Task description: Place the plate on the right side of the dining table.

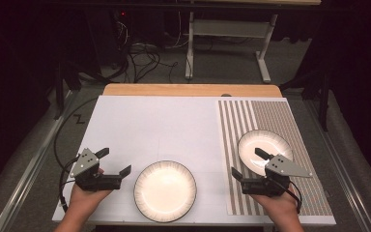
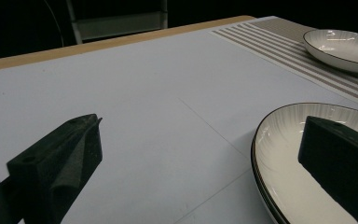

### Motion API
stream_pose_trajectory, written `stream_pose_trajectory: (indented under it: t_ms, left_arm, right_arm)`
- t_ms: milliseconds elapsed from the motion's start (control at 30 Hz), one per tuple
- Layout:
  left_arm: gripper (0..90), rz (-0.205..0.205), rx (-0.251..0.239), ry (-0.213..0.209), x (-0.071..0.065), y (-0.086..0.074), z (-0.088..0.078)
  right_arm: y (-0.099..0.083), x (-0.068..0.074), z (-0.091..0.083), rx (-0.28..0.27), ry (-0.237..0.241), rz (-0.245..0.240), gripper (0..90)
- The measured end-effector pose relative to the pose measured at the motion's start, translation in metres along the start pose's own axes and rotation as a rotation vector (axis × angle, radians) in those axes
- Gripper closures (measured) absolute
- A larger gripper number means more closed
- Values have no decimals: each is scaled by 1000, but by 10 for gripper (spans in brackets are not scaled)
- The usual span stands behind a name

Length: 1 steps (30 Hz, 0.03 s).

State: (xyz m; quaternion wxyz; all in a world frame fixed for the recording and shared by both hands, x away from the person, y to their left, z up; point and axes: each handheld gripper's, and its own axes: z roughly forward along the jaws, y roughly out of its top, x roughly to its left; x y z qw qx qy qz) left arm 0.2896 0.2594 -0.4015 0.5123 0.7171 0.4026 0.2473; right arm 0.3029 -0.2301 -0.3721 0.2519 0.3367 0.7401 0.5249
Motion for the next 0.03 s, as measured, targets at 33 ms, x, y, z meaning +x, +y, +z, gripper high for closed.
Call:
stream_pose_trajectory:
  t_ms: [33]
  left_arm:
    - [1,1,-1,0,0,0,0]
  right_arm:
    - [-1,0,1,6,2,-3,11]
